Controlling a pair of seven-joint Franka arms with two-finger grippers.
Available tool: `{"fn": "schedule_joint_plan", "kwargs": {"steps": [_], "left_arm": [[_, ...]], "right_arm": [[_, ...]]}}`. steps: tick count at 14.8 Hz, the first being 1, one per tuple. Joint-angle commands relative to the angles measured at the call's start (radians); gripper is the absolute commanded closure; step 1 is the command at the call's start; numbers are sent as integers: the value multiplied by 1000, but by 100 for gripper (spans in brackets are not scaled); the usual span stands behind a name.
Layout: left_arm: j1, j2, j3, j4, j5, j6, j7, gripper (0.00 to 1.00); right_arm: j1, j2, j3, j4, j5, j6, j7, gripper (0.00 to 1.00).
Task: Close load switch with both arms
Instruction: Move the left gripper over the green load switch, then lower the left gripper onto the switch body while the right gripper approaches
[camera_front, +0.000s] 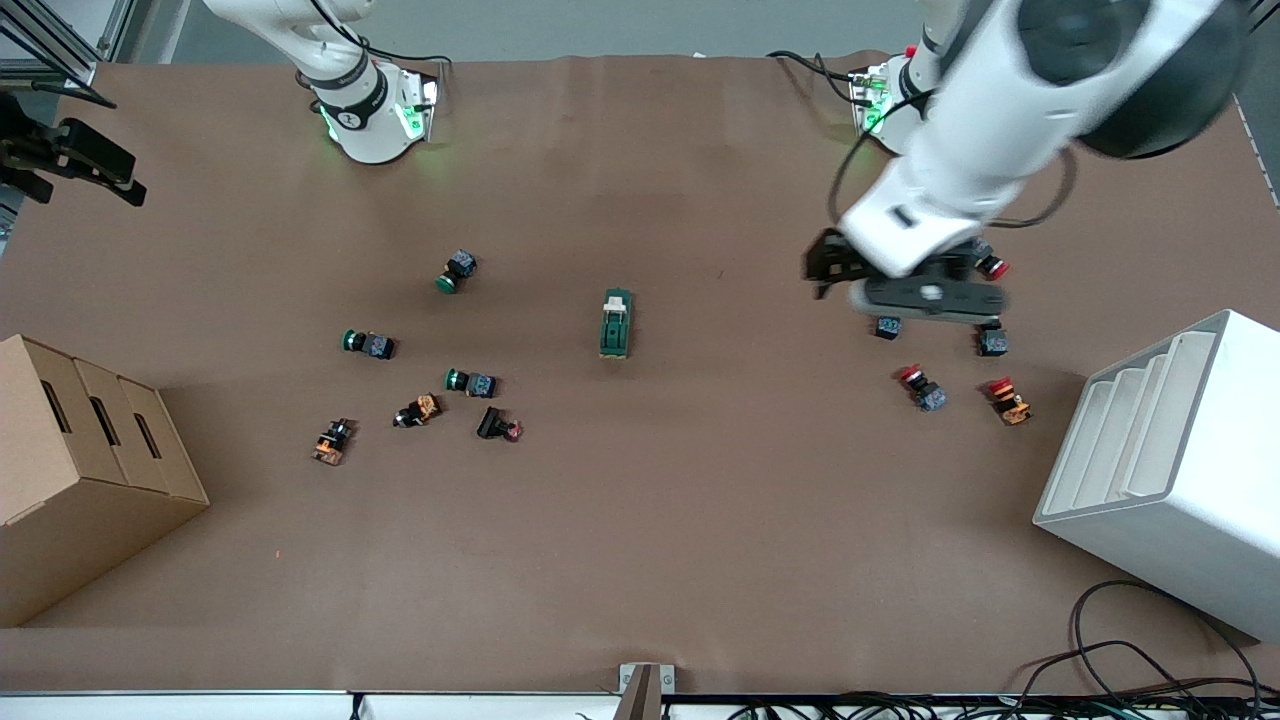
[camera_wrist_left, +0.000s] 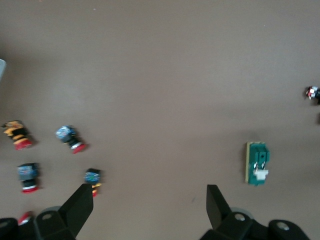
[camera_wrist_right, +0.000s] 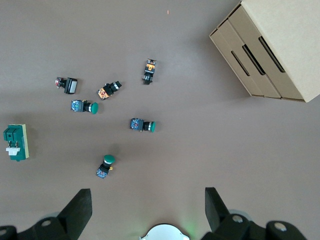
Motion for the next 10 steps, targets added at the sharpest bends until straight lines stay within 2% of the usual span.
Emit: {"fn": "schedule_joint_plan", "kwargs": {"steps": [1,4,6,10], "left_arm": [[-128,85,-4,11,114,72,-226,0],[-251,174,-2,9,227,158,-466,0],[-318,223,-4,4,294,193,-596,0],[-443,331,-4,-14,456,270,-880,0]], "right_arm": [[-2,-11,1,3,-15,-9,8,0],[-19,-4,-4,5,-17,1,5,0],[-36,45,-24,6,6,14,2,0],[-34,82,-27,13,-12,64,-6,0]]}}
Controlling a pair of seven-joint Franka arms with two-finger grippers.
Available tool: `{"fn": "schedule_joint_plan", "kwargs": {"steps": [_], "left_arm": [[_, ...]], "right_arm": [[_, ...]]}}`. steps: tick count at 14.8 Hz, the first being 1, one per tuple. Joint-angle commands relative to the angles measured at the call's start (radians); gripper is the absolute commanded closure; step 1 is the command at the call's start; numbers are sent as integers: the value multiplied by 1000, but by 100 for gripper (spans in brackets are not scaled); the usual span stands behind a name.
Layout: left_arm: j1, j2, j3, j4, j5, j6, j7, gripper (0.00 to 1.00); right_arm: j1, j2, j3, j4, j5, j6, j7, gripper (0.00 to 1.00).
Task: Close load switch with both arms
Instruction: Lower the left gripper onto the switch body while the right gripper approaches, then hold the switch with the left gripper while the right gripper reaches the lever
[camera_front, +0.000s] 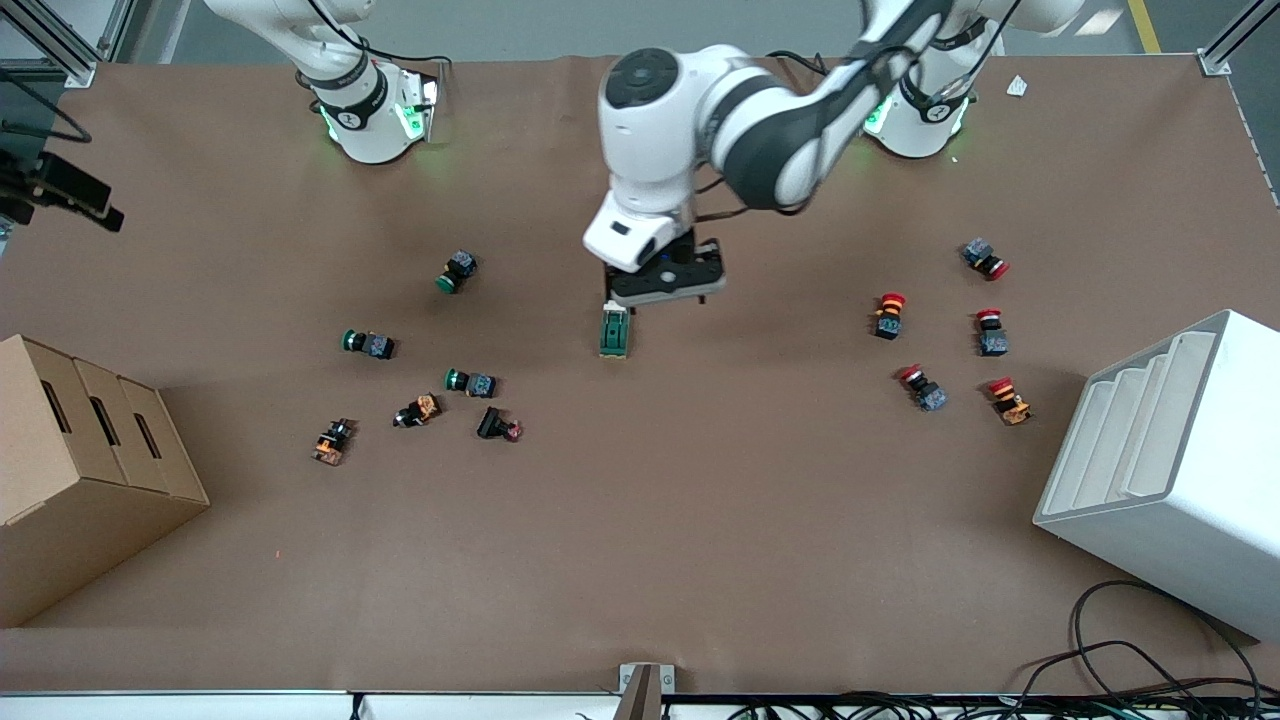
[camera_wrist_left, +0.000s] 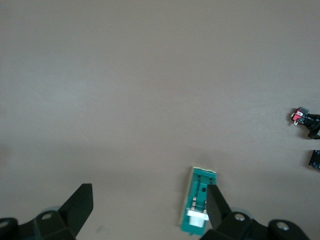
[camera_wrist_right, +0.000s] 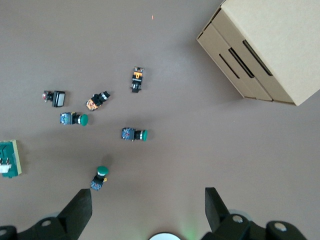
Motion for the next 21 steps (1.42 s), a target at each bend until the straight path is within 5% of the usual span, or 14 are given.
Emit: {"fn": "schedule_joint_plan", "kwargs": {"steps": [1,8,15,21], "left_arm": [[-76,75,1,-9,144,53,-206,0],[-216,204,1,-127,555,139,-633,0],[-235,253,1,-269,1058,205,-1024,1],[-277,336,10,-266,1269,138,-1221,1]], "right_arm": [[0,25,9,11,-22,9,0,0],[122,93,15,-9,29,31,359,0],[345,165,17,-95,111,198,715,0],[392,297,17,-101,268,305,752,0]]}}
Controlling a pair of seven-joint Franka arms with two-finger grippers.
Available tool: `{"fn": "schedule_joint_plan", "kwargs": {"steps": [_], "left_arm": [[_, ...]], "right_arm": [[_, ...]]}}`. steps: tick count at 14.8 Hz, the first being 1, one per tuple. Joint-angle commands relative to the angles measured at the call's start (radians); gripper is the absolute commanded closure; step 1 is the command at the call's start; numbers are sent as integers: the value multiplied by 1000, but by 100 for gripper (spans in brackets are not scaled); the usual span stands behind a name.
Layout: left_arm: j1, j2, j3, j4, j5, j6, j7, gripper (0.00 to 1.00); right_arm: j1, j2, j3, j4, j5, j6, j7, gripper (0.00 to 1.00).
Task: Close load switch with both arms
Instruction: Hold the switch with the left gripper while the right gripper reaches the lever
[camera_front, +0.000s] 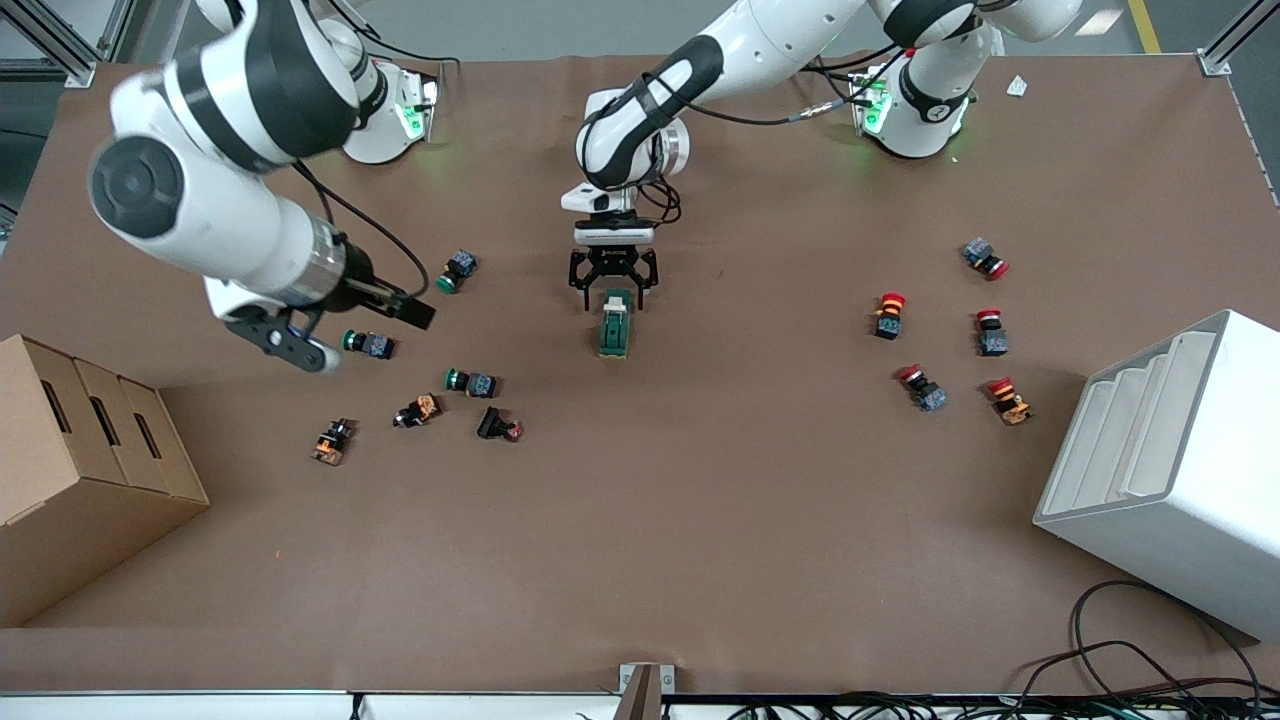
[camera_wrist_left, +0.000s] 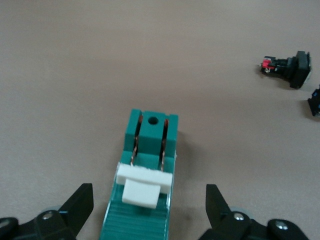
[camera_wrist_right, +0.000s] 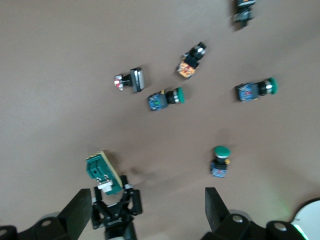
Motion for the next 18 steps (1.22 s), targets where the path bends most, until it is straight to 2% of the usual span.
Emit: {"fn": "schedule_joint_plan", "kwargs": {"steps": [1,4,7,12,18], "left_arm": [[-28,28,10,6,62,-58,-30,1],[-45,65,10,9,103,-127,-36,1],[-62,76,13,9,111,-143,-50,0],[-83,103,15,12,111,-175,-48,0],[-88,110,16,12,111,-190,-48,0]], "right_arm": [[40,53,-8,-3,39,68,74,0],[103,101,-8,-3,39,152,178,0],[157,153,-8,-6,41,188,197,0],[238,162,-8,-143,41,376,238,0],[318,214,-8,-171,42,476,338,0]]}}
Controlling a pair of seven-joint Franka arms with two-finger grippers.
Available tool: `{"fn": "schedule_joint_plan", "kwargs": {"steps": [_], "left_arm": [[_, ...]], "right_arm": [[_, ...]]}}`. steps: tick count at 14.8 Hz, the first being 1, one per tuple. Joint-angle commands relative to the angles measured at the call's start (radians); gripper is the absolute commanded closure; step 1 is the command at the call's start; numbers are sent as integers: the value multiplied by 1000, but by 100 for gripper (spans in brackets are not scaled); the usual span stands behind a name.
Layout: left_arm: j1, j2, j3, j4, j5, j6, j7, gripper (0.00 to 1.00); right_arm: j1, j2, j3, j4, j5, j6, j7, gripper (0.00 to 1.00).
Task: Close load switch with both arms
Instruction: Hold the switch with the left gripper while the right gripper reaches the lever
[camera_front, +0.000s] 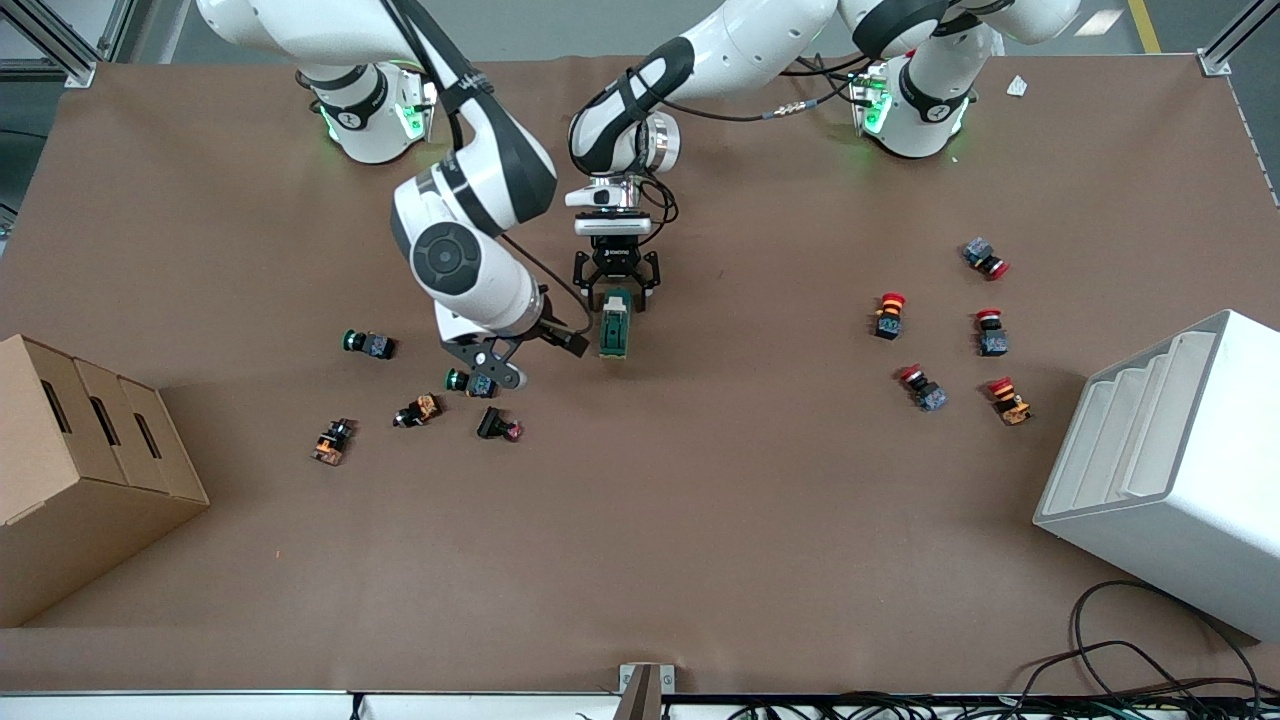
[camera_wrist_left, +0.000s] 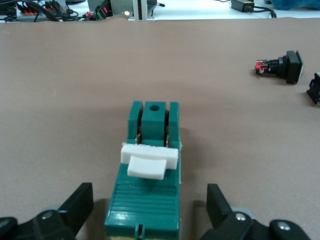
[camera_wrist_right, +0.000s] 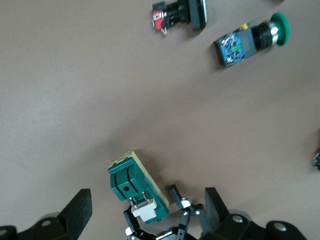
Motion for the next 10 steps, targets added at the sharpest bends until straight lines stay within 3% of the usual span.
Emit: {"fn": "schedule_joint_plan", "kwargs": {"steps": [1,10], "left_arm": [[-11,42,3,0,5,-4,-20,0],[-11,57,5,3,6,-11,-19,0]], "right_arm": [[60,28,-9,-23,17,88,82,0],[166,116,-9,-51,17,251,158,0]]}}
